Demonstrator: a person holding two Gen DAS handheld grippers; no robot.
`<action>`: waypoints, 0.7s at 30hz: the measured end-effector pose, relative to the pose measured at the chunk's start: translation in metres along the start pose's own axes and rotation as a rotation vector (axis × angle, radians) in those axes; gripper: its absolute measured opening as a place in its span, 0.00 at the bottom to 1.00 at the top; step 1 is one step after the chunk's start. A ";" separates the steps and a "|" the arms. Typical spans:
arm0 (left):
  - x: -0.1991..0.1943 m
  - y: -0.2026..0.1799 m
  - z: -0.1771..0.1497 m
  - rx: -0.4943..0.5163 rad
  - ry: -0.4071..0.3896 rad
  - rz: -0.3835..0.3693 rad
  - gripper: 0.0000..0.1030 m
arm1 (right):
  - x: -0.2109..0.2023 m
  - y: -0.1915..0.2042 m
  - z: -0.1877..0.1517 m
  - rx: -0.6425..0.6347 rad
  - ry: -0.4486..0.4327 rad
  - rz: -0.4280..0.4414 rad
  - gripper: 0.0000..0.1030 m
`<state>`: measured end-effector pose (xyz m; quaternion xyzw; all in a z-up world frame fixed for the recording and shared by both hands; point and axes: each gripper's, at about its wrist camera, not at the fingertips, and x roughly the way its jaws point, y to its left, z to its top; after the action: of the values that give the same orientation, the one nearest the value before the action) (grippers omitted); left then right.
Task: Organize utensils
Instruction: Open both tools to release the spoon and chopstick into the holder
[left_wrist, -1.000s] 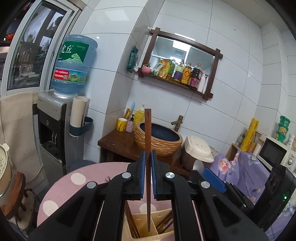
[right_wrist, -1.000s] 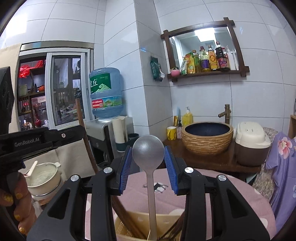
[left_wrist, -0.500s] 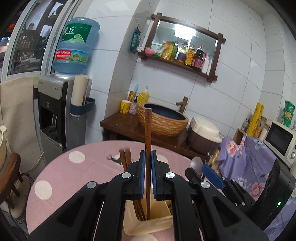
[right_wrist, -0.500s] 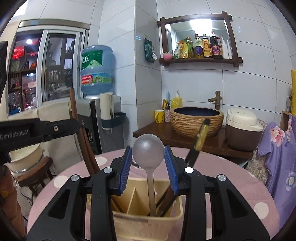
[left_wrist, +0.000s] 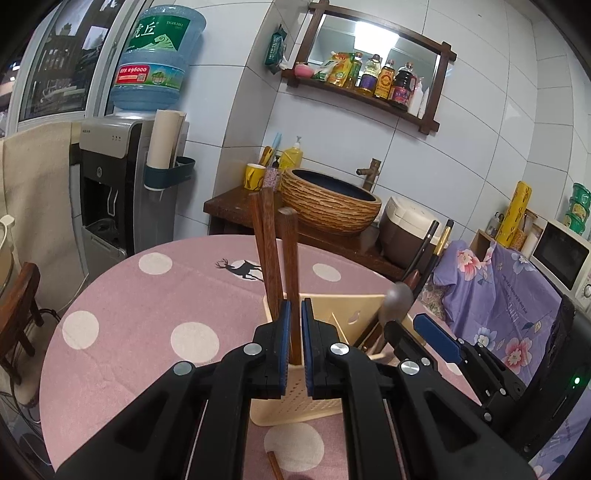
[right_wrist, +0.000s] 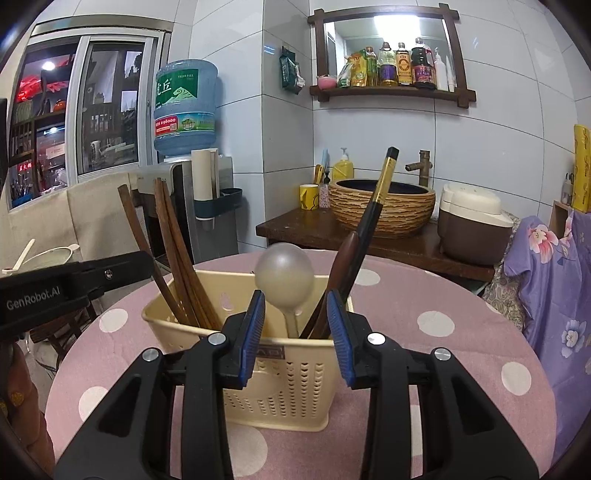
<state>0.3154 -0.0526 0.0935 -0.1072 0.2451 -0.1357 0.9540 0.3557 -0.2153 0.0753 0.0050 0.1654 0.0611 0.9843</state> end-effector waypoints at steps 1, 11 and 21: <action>-0.001 0.002 -0.001 -0.007 0.004 -0.004 0.07 | -0.001 -0.001 0.000 0.001 -0.003 0.002 0.35; -0.047 0.020 -0.019 -0.070 -0.039 -0.017 0.60 | -0.037 -0.006 -0.005 0.004 0.007 0.007 0.56; -0.050 0.042 -0.078 -0.047 0.134 0.066 0.84 | -0.060 0.010 -0.052 -0.047 0.251 0.031 0.59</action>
<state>0.2432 -0.0083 0.0376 -0.1120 0.3149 -0.1055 0.9366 0.2809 -0.2136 0.0461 -0.0230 0.2859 0.0804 0.9546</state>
